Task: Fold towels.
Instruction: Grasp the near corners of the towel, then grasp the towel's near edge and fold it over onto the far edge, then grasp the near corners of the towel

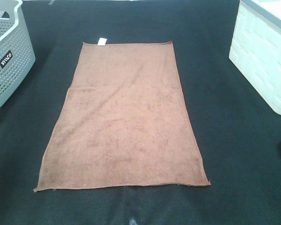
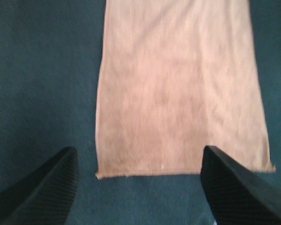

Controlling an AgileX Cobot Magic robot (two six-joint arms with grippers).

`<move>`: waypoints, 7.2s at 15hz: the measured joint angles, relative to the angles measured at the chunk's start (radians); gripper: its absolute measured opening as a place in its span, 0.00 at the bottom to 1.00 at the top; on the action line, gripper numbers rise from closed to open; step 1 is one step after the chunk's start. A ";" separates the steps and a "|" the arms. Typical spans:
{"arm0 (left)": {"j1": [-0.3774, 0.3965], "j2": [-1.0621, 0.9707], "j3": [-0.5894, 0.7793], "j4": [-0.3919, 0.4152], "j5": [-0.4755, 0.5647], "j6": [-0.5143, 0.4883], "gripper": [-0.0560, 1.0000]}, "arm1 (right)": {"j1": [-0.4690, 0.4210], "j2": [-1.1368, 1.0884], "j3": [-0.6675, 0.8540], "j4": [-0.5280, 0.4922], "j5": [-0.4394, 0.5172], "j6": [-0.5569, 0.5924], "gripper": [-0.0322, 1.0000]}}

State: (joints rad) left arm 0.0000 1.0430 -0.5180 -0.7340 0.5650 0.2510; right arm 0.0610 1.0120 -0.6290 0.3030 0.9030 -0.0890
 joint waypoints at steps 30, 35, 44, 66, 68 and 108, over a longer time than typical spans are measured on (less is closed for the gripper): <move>-0.038 0.824 -0.069 -0.721 0.039 0.804 0.72 | 0.124 0.845 -0.014 0.891 -0.332 -0.883 0.57; -0.113 0.857 -0.098 -0.706 -0.029 0.758 0.22 | 0.130 0.856 -0.014 0.884 -0.389 -0.814 0.14; -0.113 0.667 -0.078 -0.441 0.003 0.535 0.05 | 0.130 0.672 0.049 0.775 -0.370 -0.629 0.03; -0.116 0.680 -0.393 -0.216 -0.048 0.293 0.05 | 0.131 0.746 -0.348 0.614 -0.274 -0.494 0.03; -0.116 0.775 -0.548 -0.091 -0.049 0.202 0.05 | 0.131 0.887 -0.593 0.500 -0.244 -0.386 0.03; -0.085 1.167 -1.128 0.236 0.173 -0.192 0.87 | -0.002 1.353 -1.308 0.236 0.268 -0.139 0.67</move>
State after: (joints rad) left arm -0.0850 2.2100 -1.6460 -0.4980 0.7380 0.0590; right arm 0.0590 2.3650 -1.9370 0.5390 1.1710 -0.2280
